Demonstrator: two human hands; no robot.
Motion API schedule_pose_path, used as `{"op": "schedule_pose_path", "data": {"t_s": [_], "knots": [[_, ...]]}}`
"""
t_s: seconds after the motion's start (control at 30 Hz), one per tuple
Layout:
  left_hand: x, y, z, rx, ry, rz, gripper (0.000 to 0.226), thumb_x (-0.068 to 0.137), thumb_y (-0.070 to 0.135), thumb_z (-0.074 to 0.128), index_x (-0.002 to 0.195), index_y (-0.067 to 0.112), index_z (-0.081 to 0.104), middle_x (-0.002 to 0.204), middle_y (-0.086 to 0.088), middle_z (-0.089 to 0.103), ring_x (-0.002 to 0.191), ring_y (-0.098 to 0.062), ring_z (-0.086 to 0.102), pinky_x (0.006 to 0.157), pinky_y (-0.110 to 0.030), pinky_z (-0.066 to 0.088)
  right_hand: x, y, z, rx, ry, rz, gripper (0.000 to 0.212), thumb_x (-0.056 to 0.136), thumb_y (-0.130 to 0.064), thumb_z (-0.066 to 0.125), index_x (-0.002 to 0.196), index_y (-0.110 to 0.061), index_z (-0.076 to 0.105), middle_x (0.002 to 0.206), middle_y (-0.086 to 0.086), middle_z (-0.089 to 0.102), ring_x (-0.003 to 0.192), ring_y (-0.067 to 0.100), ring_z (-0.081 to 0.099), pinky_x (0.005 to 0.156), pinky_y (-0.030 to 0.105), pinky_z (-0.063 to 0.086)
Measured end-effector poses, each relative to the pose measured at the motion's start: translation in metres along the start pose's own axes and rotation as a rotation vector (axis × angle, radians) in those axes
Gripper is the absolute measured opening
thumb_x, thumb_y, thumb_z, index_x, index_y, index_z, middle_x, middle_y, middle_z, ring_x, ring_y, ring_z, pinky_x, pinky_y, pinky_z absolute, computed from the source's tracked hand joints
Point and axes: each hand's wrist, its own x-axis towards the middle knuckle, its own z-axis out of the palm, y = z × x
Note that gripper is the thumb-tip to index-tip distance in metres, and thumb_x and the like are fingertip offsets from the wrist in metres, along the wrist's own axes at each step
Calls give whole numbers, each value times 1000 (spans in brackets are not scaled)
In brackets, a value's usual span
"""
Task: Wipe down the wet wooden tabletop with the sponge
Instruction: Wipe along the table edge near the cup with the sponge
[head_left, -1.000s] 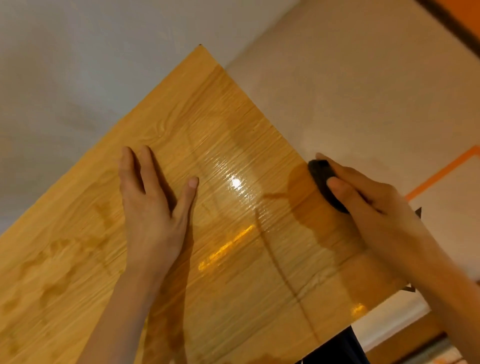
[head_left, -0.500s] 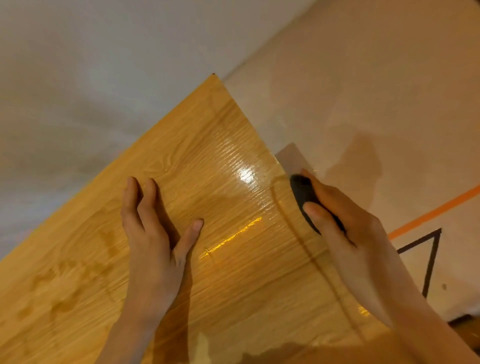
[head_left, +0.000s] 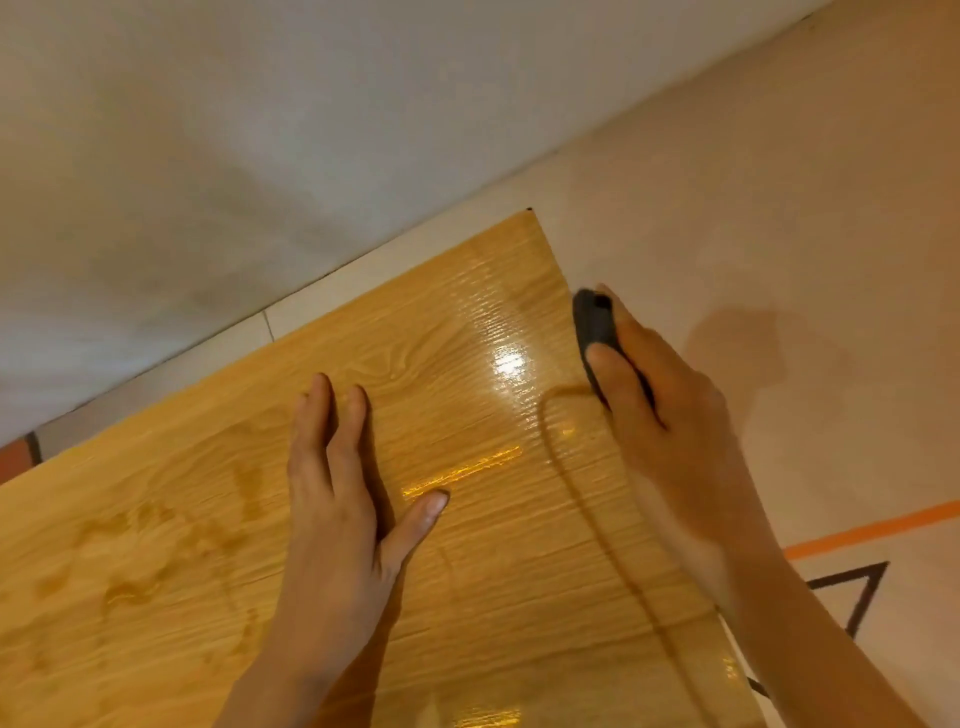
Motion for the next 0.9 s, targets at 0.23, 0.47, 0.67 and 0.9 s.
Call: {"op": "schedule_pose_path", "data": {"t_s": [0.23, 0.47, 0.67, 0.9], "knots": [[4, 1, -2, 16, 2, 3, 90, 94, 70, 37, 162, 17, 9, 170, -3, -6, 157, -24, -4, 122, -58, 17, 36, -18, 15, -21, 46, 47, 31, 103, -28, 40, 129, -30, 57, 83, -11, 56, 68, 0, 51, 61, 10, 36], [0, 4, -2, 17, -1, 10, 88, 95, 68, 39, 161, 15, 14, 170, -5, -2, 157, -22, -5, 123, -55, 17, 103, -47, 20, -311, 24, -339, 42, 101, -20, 48, 142, -15, 46, 128, 2, 59, 110, 4, 52, 93, 5, 39], [-3, -9, -21, -161, 29, -12, 79, 98, 60, 39, 162, 22, 12, 169, 13, -3, 157, -11, -2, 123, -43, 18, 108, -70, 12, -808, -361, -535, 30, 101, -33, 46, 125, -24, 62, 118, 1, 60, 110, 22, 50, 89, 27, 34], [-10, -97, -44, -64, 203, -237, 72, 103, 51, 27, 162, 15, 9, 170, 5, -1, 156, -8, -5, 126, -26, 1, 115, -94, 28, -1023, -424, -361, 32, 103, -36, 38, 114, -23, 65, 102, 1, 59, 87, 16, 46, 63, 27, 32]]}}
